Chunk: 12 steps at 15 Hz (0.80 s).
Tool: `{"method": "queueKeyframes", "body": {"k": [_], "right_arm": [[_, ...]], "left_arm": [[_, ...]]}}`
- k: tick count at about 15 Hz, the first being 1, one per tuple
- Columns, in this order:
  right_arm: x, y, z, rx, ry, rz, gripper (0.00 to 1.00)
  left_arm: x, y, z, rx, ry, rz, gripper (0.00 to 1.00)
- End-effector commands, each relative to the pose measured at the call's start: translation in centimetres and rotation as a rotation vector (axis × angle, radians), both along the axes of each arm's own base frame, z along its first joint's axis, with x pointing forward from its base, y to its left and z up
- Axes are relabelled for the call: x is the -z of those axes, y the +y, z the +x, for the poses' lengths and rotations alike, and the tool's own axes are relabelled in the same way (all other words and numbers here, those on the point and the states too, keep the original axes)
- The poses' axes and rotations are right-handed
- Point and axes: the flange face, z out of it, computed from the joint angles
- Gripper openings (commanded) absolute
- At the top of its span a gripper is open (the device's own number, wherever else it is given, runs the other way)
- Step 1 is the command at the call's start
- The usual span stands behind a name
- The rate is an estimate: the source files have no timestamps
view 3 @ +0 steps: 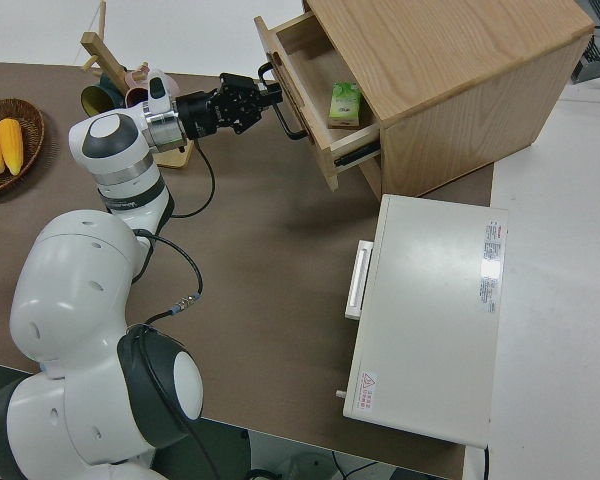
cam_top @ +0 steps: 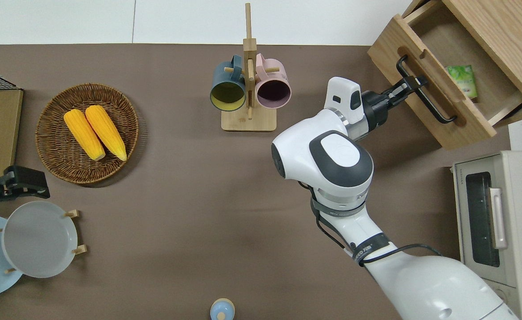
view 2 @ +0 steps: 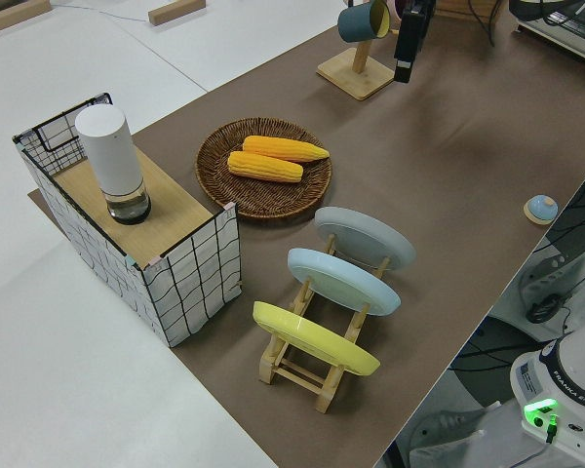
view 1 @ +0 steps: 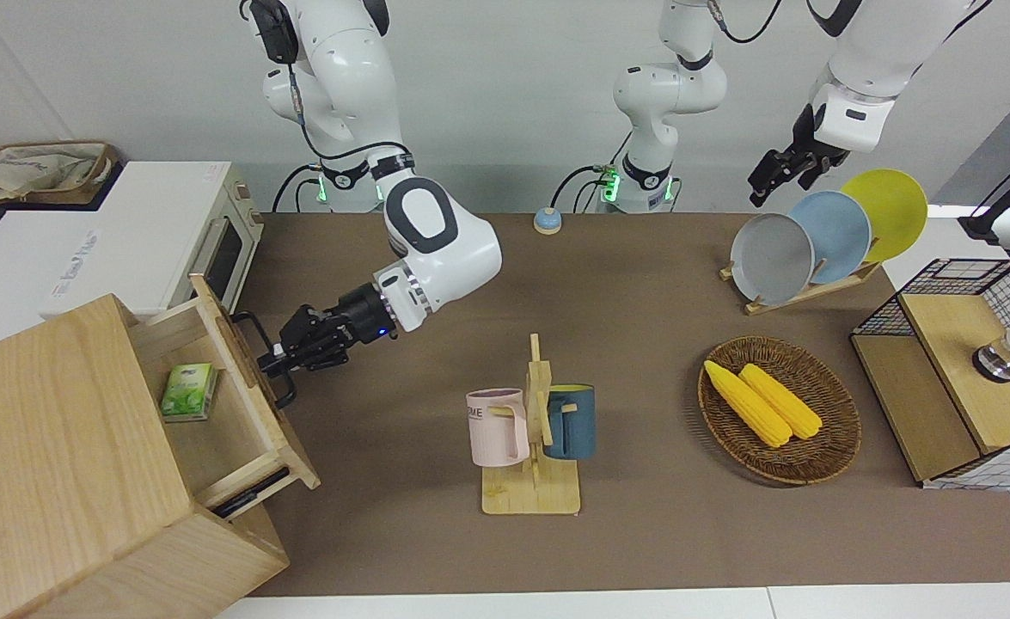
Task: Slide drawer open with right arm
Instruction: 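Pull the handle toward the robot with the right gripper, sliding the drawer out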
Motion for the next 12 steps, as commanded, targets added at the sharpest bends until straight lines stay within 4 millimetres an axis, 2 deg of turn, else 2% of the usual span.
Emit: {"method": "queueKeyframes", "body": {"k": [1,7,12], "right_arm": [[-1.9,3.0,-1.7,0.032,0.029,0.0,0.0],[-2.5,6.5,-4.2,0.066,0.053,0.014,0.0],[-3.4,10.5,-7.2,0.078,0.073,0.026,0.0]], "left_arm": [[-0.4,0.0,-0.3,0.009,-0.007,-0.005,0.99],[-0.4,0.0,-0.3,0.009,-0.007,-0.005,0.99],[-0.4,0.0,-0.3,0.009,-0.007,-0.005,0.99]]}}
